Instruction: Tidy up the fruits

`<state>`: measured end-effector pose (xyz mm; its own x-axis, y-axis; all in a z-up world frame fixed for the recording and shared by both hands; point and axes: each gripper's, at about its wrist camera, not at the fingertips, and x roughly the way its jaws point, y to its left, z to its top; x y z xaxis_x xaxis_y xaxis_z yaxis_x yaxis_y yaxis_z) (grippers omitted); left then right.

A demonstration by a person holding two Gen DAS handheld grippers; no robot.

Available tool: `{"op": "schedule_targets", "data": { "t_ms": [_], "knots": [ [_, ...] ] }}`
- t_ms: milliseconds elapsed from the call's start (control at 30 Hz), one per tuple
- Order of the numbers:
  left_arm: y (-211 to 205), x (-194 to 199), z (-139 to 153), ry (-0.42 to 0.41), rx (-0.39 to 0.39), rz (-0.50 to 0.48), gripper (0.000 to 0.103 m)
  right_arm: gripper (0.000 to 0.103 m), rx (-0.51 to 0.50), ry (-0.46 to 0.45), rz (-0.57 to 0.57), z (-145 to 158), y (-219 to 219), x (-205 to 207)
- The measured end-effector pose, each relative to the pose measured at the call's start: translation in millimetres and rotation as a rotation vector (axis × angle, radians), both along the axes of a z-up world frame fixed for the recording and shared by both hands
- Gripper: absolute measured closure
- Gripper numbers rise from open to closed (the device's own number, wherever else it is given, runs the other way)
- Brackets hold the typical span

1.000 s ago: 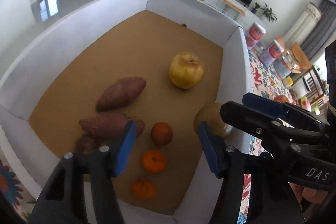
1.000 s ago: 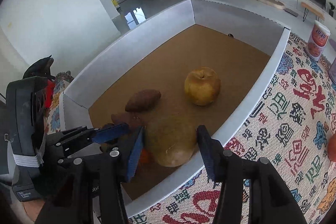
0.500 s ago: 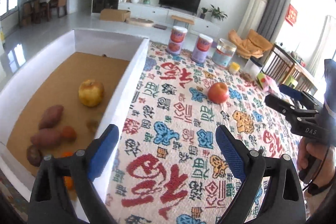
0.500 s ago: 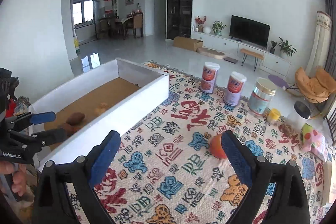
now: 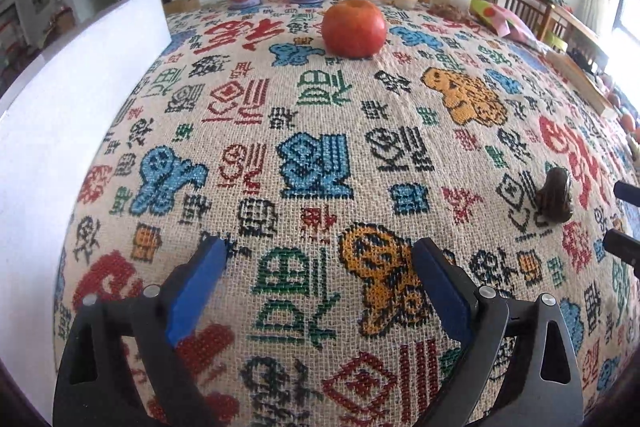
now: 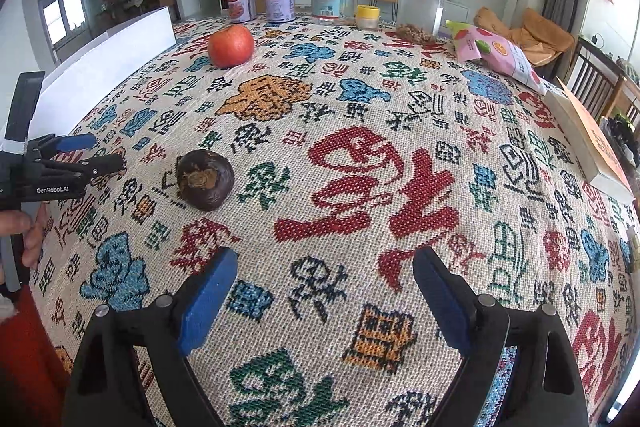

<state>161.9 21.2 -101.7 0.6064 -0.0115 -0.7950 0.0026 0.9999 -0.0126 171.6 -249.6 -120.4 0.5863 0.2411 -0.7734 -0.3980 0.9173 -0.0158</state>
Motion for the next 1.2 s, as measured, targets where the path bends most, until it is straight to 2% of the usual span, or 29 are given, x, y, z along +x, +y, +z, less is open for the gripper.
{"op": "schedule_targets", "data": {
  "t_ms": [67, 133, 200, 267, 367, 500, 600, 733, 767, 800, 833, 867, 1200],
  "knots": [
    [0.5, 1.7, -0.7, 0.006, -0.001, 0.004, 0.005, 0.017, 0.011, -0.003, 0.049, -1.9, 20.5, -1.7],
    [-2.0, 2.3, -2.2, 0.008, 0.012, 0.003, 0.004, 0.026, 0.016, 0.006, 0.105, -7.0, 40.3, 2.1],
    [-1.2, 2.0, -2.4, 0.008, 0.008, 0.003, 0.004, 0.039, 0.004, 0.02, 0.146, -13.5, 59.4, 8.2],
    [-1.1, 2.0, -2.3, 0.008, 0.01, 0.003, 0.004, 0.04, -0.001, 0.013, 0.152, -17.7, 70.8, 13.3],
    [-0.8, 2.0, -2.1, 0.008, 0.009, 0.003, 0.004, 0.062, 0.006, 0.001, 0.141, -16.9, 78.2, 20.4],
    [-0.9, 1.9, -2.1, 0.008, 0.01, 0.003, 0.004, 0.062, 0.002, -0.01, 0.071, -8.3, 75.8, 45.3],
    [-0.9, 1.9, -2.1, 0.008, 0.01, 0.003, 0.004, 0.062, -0.019, -0.031, -0.016, 1.5, 69.7, 79.7],
    [-0.9, 2.0, -2.1, 0.008, 0.01, 0.003, 0.004, 0.062, -0.028, 0.0, -0.1, -7.4, 58.9, 114.0],
    [-0.6, 2.1, -2.3, 0.008, 0.009, 0.003, 0.004, 0.059, -0.019, 0.017, -0.112, -13.5, 56.3, 118.0],
    [-0.9, 2.1, -2.4, 0.008, 0.009, 0.003, 0.004, 0.041, 0.008, 0.006, -0.123, -14.8, 53.2, 118.5],
    [-1.0, 2.2, -2.2, 0.009, 0.01, 0.003, 0.004, 0.027, 0.002, 0.015, -0.136, -17.4, 52.5, 121.1],
    [-0.8, 2.4, -2.2, 0.008, 0.01, 0.003, 0.004, 0.001, -0.014, 0.043, -0.151, -22.1, 52.2, 125.0],
    [-0.9, 2.2, -2.6, 0.009, 0.01, 0.003, 0.004, 0.0, -0.016, 0.051, -0.162, -27.7, 50.9, 129.5]
  ]
}}
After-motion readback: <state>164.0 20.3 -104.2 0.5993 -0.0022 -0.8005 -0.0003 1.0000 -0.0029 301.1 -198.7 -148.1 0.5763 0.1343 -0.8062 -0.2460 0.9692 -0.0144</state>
